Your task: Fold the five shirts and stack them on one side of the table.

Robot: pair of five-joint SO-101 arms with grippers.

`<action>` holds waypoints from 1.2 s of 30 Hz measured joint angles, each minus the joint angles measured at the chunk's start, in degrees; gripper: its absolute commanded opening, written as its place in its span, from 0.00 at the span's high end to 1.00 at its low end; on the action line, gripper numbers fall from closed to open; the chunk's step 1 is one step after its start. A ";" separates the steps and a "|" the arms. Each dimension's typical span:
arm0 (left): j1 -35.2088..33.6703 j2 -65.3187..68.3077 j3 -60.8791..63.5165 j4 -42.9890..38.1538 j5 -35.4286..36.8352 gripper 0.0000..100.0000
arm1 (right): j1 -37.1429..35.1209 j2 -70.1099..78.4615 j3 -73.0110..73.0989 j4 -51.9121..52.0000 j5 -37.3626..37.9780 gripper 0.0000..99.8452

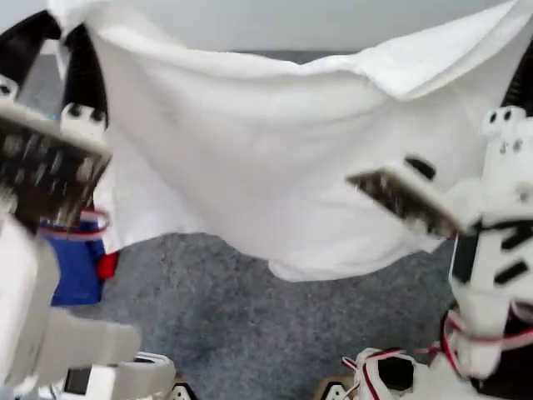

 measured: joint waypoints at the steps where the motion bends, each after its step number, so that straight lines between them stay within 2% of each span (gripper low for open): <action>1: 0.00 -1.23 0.00 0.00 -0.79 0.99 | 0.00 -0.97 0.00 -0.18 0.18 0.99; 7: 0.00 -8.26 -0.09 0.00 -3.08 0.99 | 0.00 -5.98 -0.44 -0.26 0.18 0.99; 12: 0.00 -10.99 -0.70 0.00 -3.25 0.99 | 0.00 -7.47 -0.79 -5.54 0.18 0.99; 22: -0.09 -11.96 -0.79 0.00 -3.25 0.99 | 5.71 -7.47 -0.79 -11.34 0.18 0.99; 30: -6.51 -17.85 0.53 0.00 -3.25 0.99 | 5.71 -7.47 -3.96 -12.31 0.18 0.99; 36: -7.82 -25.85 8.26 0.00 -3.25 0.99 | 5.71 -8.18 -4.04 -11.96 0.18 0.99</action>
